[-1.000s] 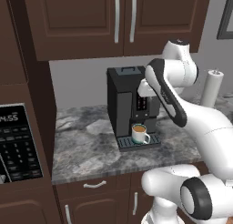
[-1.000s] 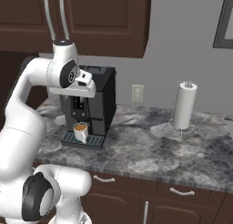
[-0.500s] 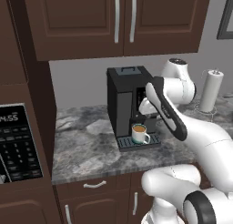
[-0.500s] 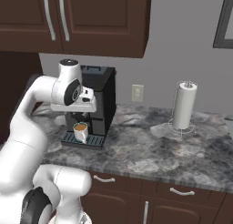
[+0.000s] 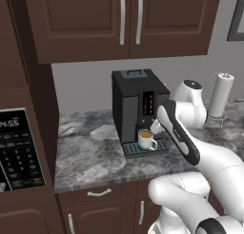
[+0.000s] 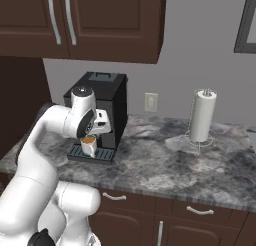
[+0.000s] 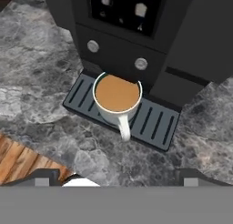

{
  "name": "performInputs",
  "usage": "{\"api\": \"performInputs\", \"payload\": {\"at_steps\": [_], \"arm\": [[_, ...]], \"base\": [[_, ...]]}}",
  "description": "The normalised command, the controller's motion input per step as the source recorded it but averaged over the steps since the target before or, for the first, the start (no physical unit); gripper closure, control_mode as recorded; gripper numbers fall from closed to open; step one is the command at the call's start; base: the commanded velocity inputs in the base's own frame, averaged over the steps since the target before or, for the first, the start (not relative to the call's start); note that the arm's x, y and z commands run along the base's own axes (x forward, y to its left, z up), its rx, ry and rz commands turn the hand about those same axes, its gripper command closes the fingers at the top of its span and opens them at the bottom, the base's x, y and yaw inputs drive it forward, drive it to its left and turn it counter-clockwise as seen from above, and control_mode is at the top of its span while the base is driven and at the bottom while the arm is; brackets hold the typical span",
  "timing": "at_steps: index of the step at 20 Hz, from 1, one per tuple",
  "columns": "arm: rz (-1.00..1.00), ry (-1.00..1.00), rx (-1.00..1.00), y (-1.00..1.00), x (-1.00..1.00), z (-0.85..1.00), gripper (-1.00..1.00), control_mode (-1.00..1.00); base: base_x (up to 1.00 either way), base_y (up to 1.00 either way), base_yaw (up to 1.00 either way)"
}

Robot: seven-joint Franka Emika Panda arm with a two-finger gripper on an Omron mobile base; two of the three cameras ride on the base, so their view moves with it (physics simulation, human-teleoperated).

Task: Pick up the brewed coffee from the coffee machine and place it next to the breakfast plate on the dining counter.

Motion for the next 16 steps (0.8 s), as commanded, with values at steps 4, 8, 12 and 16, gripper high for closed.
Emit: {"api": "performInputs", "payload": {"at_steps": [4, 8, 12, 16], "arm": [[0.08, -0.18, 0.0, 0.0, 0.07, -0.59, -1.0, -1.0], [0.03, -0.13, 0.0, 0.0, 0.16, -0.33, -1.0, -1.0], [0.0, 0.0, 0.02, 0.0, 0.27, -0.04, -1.0, -1.0], [0.02, 0.08, 0.02, 0.0, 0.3, -0.03, -1.0, -1.0]], "base": [[0.0, 0.0, 0.0], [0.0, 0.0, 0.0], [0.0, 0.0, 0.0], [0.0, 0.0, 0.0]]}}
